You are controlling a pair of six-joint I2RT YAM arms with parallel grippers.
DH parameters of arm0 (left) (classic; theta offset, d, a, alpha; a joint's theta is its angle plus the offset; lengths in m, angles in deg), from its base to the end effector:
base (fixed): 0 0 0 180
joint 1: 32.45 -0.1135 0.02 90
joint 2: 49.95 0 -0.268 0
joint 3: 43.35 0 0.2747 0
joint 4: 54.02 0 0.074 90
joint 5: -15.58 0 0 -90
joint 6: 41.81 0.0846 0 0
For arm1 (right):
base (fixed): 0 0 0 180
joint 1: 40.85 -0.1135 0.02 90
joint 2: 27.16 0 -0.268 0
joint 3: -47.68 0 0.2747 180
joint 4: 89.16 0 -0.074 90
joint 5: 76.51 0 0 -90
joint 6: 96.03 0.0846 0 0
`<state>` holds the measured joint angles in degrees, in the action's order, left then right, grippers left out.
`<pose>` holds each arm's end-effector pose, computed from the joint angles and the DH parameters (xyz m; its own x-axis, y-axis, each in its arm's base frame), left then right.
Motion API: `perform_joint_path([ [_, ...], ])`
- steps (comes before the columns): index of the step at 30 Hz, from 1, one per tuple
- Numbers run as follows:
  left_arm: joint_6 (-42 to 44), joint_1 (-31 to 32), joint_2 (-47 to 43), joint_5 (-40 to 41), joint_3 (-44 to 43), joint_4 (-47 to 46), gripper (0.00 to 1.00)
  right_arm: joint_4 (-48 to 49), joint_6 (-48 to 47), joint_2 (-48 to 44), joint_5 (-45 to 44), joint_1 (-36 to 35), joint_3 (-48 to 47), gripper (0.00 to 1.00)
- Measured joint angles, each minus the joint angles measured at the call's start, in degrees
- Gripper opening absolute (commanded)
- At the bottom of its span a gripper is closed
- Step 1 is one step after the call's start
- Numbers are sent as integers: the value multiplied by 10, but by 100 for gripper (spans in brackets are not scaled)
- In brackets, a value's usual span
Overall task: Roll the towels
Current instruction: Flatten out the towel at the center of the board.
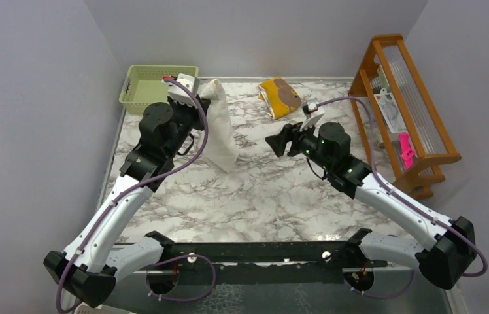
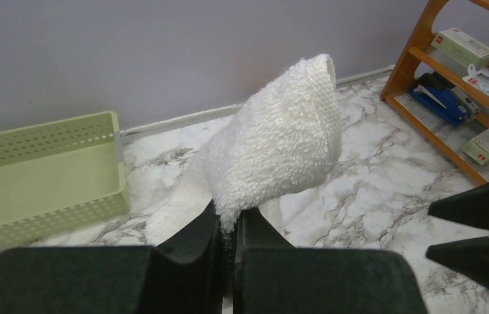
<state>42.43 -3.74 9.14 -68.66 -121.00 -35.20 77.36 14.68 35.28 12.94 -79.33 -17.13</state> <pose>0.2680 -0.1371 0.4302 -0.0431 -0.0902 -0.9950 0.3876 0.9164 -0.0999 0.2558 0.2023 0.3319 -0.3585 0.1667 -0.9185 -0.5218 0.7801 0.3453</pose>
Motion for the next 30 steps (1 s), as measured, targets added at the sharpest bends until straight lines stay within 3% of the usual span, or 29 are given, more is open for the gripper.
perform_joint_path([
  [6, -27, 0, -38, 1, 4, 18, 0, 80, 0, 106, 68, -7, 58, 69],
  [16, -43, 0, -85, 24, 23, 44, 0, 255, -26, 305, 157, -117, 48, 71],
  [19, -42, 0, -91, 33, 23, 57, 0, 287, -30, 362, 177, -135, 2, 54],
  [22, -37, 0, -94, 44, 23, 61, 0, 298, -30, 401, 181, -140, -41, 3],
  [26, -24, 0, -104, 68, 23, 65, 0, 271, -29, 421, 178, -140, -92, 1],
  [30, -5, 0, -125, 93, 23, 68, 0, 203, -57, 382, 151, -139, -101, 1],
])
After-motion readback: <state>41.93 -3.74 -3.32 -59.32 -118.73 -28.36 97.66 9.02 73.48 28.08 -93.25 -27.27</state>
